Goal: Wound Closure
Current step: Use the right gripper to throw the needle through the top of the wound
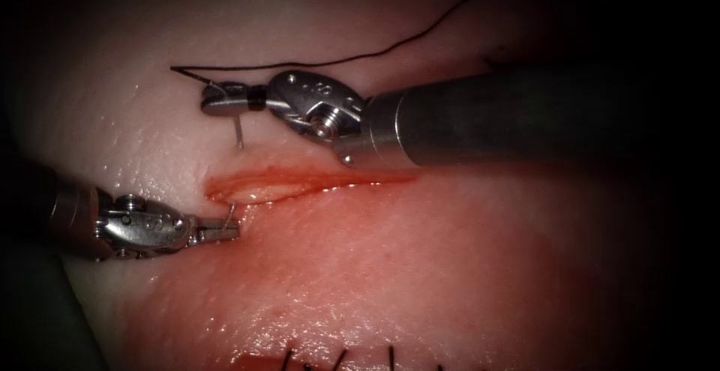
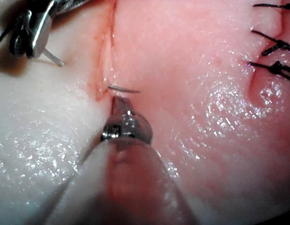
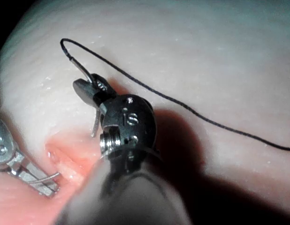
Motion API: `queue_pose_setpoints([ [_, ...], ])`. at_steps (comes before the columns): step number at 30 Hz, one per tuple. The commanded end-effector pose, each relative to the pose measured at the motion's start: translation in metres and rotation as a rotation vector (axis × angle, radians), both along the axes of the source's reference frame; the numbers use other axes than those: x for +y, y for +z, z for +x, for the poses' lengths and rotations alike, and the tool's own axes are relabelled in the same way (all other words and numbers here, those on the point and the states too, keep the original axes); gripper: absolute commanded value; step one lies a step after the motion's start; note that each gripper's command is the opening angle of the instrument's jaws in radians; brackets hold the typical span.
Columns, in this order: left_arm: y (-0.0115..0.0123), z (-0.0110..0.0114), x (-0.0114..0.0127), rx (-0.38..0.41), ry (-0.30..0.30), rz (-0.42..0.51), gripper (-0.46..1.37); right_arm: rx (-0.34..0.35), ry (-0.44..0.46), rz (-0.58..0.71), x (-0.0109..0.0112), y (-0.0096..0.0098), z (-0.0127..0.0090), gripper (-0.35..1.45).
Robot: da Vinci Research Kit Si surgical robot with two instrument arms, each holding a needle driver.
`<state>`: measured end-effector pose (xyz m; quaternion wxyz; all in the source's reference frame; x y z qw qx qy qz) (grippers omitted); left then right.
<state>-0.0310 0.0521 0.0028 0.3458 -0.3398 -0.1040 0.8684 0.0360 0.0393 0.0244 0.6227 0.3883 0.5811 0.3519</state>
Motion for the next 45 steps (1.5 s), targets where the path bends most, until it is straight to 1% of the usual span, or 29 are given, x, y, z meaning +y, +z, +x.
queue_pose_setpoints([
  [1,0.0000,0.0000,0.0000,-0.004,0.003,0.004,-0.35,-0.005,0.000,0.039,-0.0005,0.0002,0.0003,-0.35],
  [4,0.0000,0.0000,0.0000,-0.004,0.003,0.004,-0.35,-0.018,-0.001,0.122,-0.0022,0.0011,0.0008,-0.35],
  [5,0.0000,0.0000,0.0000,-0.004,0.003,0.004,-0.35,-0.017,-0.001,0.137,-0.0026,0.0013,0.0008,-0.35],
  [6,0.0001,0.0000,0.0000,-0.004,0.003,0.003,-0.35,-0.015,0.000,0.182,-0.0035,0.0017,0.0011,-0.35],
  [8,0.0001,0.0000,0.0000,-0.004,0.003,0.003,-0.35,-0.010,0.000,0.219,-0.0042,0.0019,0.0012,-0.35],
  [10,0.0001,0.0000,0.0000,-0.004,0.003,0.003,-0.35,-0.009,-0.006,0.262,-0.0052,0.0018,0.0013,-0.35],
  [12,0.0001,0.0000,0.0000,-0.004,0.003,0.003,-0.35,-0.009,-0.007,0.273,-0.0057,0.0015,0.0012,-0.35],
  [13,0.0001,0.0000,0.0000,-0.004,0.003,0.003,-0.35,-0.011,-0.006,0.286,-0.0059,0.0012,0.0010,-0.35],
  [14,0.0001,0.0001,0.0000,-0.005,0.004,0.003,-0.35,-0.019,0.009,0.299,-0.0063,0.0005,0.0002,-0.35],
  [15,0.0001,0.0001,0.0000,-0.005,0.004,0.003,-0.35,-0.019,0.009,0.299,-0.0063,0.0005,0.0002,-0.35],
  [17,0.0001,0.0001,0.0000,-0.004,0.004,0.003,-0.35,-0.019,0.002,0.299,-0.0066,0.0003,-0.0005,-0.35],
  [21,0.0001,0.0000,0.0000,-0.004,0.003,0.003,-0.35,-0.018,-0.005,0.296,-0.0071,0.0004,-0.0010,-0.35],
  [26,0.0001,0.0000,0.0000,-0.004,0.003,0.003,-0.35,-0.007,-0.056,0.296,-0.0076,0.0004,-0.0016,-0.35],
  [30,0.0001,0.0000,0.0001,-0.004,0.003,0.003,-0.35,-0.015,-0.108,0.296,-0.0082,0.0001,-0.0024,-0.35],
  [33,0.0002,0.0000,0.0001,-0.004,0.003,0.003,-0.35,-0.055,-0.146,0.291,-0.0084,-0.0001,-0.0026,-0.35],
  [34,0.0002,0.0000,0.0001,-0.004,0.003,0.003,-0.35,-0.084,-0.160,0.306,-0.0085,-0.0001,-0.0026,-0.35],
  [36,0.0002,0.0000,0.0001,-0.004,0.003,0.003,-0.35,-0.104,-0.166,0.323,-0.0085,-0.0001,-0.0025,-0.35],
  [38,0.0002,0.0000,0.0001,-0.004,0.003,0.003,-0.35,-0.152,-0.177,0.374,-0.0082,-0.0002,-0.0023,-0.35],
  [40,0.0002,0.0000,0.0001,-0.004,0.003,0.003,-0.35,-0.210,-0.191,0.377,-0.0078,-0.0002,-0.0021,-0.35],
  [42,0.0002,0.0000,0.0001,-0.004,0.003,0.003,-0.35,-0.248,-0.198,0.375,-0.0074,-0.0002,-0.0019,-0.35],
  [44,0.0002,0.0000,0.0001,-0.004,0.003,0.003,-0.35,-0.260,-0.177,0.372,-0.0070,-0.0003,-0.0018,-0.35],
  [45,0.0002,0.0000,0.0001,-0.004,0.003,0.003,-0.35,-0.254,-0.170,0.361,-0.0069,-0.0003,-0.0018,-0.35],
])
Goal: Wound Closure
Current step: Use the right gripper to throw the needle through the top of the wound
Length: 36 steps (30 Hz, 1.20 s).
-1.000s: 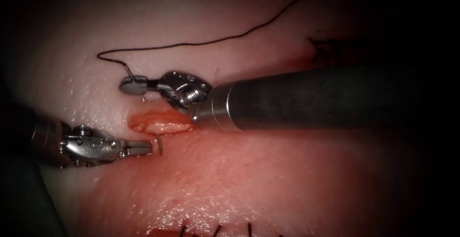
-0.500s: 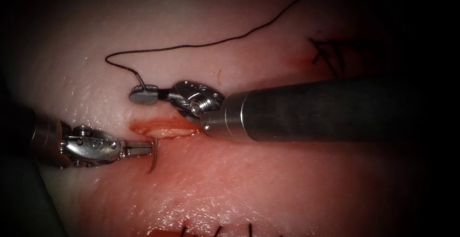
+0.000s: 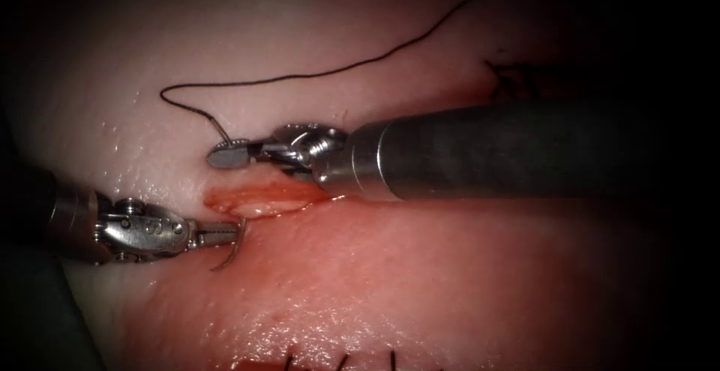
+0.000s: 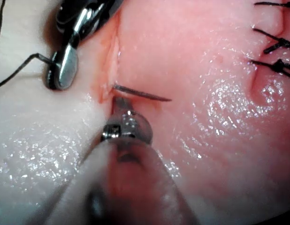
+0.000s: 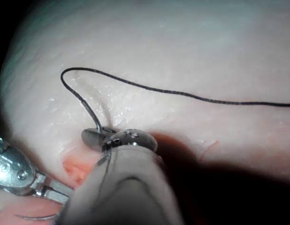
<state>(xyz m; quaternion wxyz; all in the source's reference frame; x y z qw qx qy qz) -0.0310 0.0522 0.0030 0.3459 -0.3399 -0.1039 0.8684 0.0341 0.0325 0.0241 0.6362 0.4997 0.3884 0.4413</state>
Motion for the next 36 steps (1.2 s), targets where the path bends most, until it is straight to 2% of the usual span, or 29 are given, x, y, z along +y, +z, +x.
queue_pose_setpoints([
  [1,0.0000,0.0000,0.0000,-0.004,0.003,0.004,-0.35,0.001,0.014,-0.010,0.0001,0.0000,0.0000,-0.35],
  [7,0.0000,0.0001,0.0000,-0.004,0.003,0.004,-0.35,0.012,0.027,-0.011,0.0007,0.0000,0.0000,-0.34],
  [8,0.0000,0.0001,-0.0001,-0.004,0.003,0.004,-0.35,0.016,0.031,-0.010,0.0008,0.0000,0.0000,-0.28],
  [9,0.0000,0.0001,-0.0001,-0.004,0.003,0.004,-0.35,0.024,0.040,-0.010,0.0008,-0.0001,0.0000,-0.34],
  [11,0.0000,0.0001,-0.0001,-0.004,0.003,0.004,-0.35,0.035,0.056,-0.010,0.0008,-0.0001,0.0000,-0.22],
  [12,0.0000,0.0001,-0.0001,-0.004,0.003,0.004,-0.35,0.041,0.079,-0.013,0.0008,-0.0001,0.0000,-0.10],
  [15,-0.0001,0.0001,-0.0001,-0.004,0.003,0.004,-0.35,0.044,0.122,-0.060,0.0012,0.0000,0.0002,0.68],
  [16,-0.0001,0.0001,-0.0001,-0.004,0.003,0.004,-0.35,0.046,0.124,-0.088,0.0014,0.0000,0.0004,0.99],
  [18,-0.0001,0.0001,-0.0001,-0.004,0.003,0.004,-0.35,0.045,0.128,-0.103,0.0017,0.0001,0.0004,1.13],
  [24,-0.0001,0.0001,-0.0001,-0.004,0.003,0.004,-0.35,0.048,0.134,-0.158,0.0038,0.0002,0.0002,1.14],
  [31,-0.0001,0.0000,-0.0001,-0.002,0.020,-0.012,-0.35,0.055,0.141,-0.315,0.0075,-0.0001,-0.0006,1.13],
  [36,-0.0001,0.0000,-0.0001,-0.001,0.038,-0.028,-0.35,0.043,0.153,-0.352,0.0086,-0.0004,-0.0009,1.10],
])
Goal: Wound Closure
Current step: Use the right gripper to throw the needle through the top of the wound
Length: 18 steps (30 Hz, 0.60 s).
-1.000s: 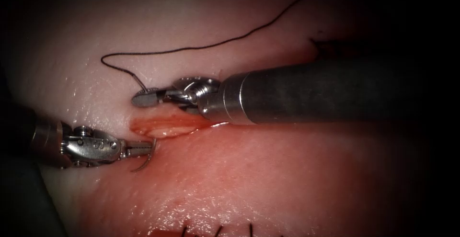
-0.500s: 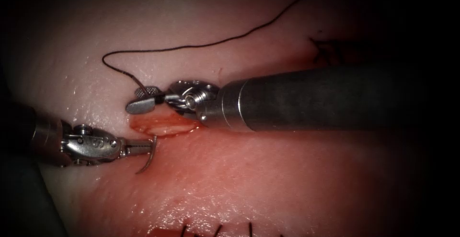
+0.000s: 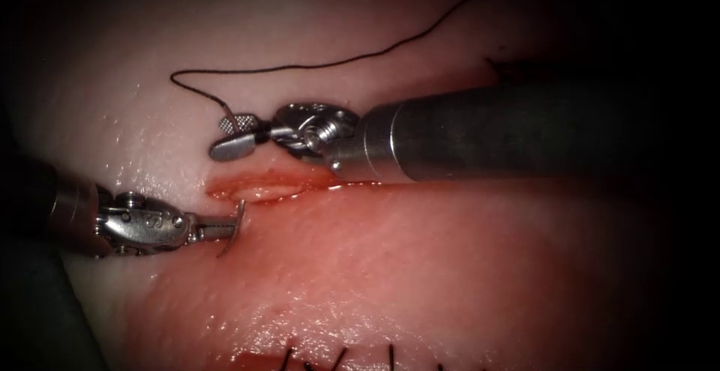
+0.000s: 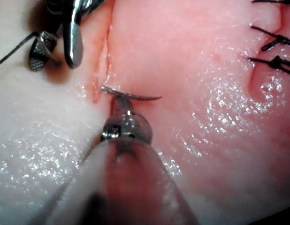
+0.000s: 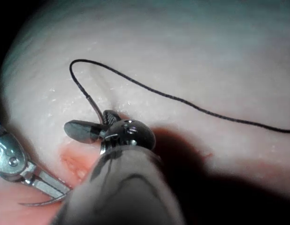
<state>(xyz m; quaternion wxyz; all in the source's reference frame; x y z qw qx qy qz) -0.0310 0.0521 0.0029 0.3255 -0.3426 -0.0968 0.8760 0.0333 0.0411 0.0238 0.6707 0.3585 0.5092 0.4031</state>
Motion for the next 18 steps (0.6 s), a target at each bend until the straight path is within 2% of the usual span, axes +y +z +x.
queue_pose_setpoints([
  [1,0.0000,0.0000,0.0000,-0.002,0.002,0.002,-0.35,0.002,0.001,0.002,0.0001,-0.0001,0.0000,1.10],
  [18,-0.0002,-0.0004,0.0000,-0.001,0.015,-0.015,-0.35,0.006,-0.006,-0.028,0.0003,-0.0004,0.0001,1.05],
])
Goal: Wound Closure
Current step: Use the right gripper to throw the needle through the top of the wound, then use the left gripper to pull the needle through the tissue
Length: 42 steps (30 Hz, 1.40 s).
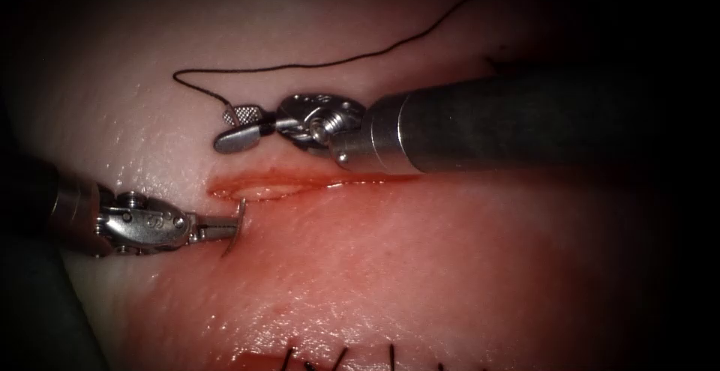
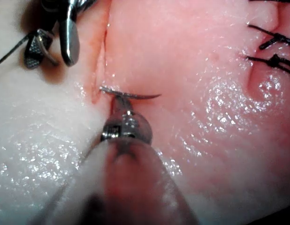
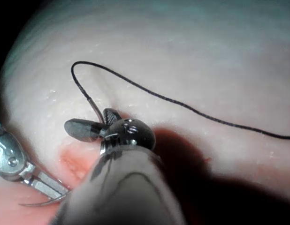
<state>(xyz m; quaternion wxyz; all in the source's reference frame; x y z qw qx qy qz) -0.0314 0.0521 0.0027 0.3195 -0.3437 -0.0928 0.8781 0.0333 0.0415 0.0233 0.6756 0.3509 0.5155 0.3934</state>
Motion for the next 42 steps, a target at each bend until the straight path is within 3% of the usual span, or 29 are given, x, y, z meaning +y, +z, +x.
queue_pose_setpoints([
  [1,0.0000,0.0000,0.0000,-0.004,0.004,-0.004,-0.35,0.002,-0.001,0.000,0.0000,0.0000,0.0000,1.05],
  [2,0.0000,0.0000,0.0001,-0.005,0.016,-0.017,-0.18,0.002,-0.001,0.001,0.0000,0.0000,0.0000,1.05],
  [4,0.0000,0.0000,0.0001,-0.011,0.031,-0.042,-0.17,0.002,-0.002,-0.005,0.0001,0.0000,0.0000,1.05],
  [8,-0.0001,0.0000,0.0001,-0.020,0.066,-0.097,0.22,0.003,-0.002,-0.002,0.0003,-0.0002,-0.0002,1.04],
  [14,-0.0006,-0.0001,0.0007,-0.049,0.079,-0.169,0.43,-0.003,0.007,0.005,0.0012,-0.0006,-0.0015,1.00],
  [26,-0.0017,-0.0015,0.0008,-0.054,0.142,-0.230,0.57,-0.029,0.035,0.000,0.0034,-0.0011,-0.0043,1.00],
  [37,-0.0016,-0.0034,0.0012,-0.056,0.184,-0.274,0.90,-0.037,0.055,-0.001,0.0041,-0.0007,-0.0071,0.96],
  [42,-0.0019,-0.0042,0.0021,-0.073,0.162,-0.283,0.83,-0.037,0.051,-0.008,0.0038,-0.0006,-0.0075,0.94],
])
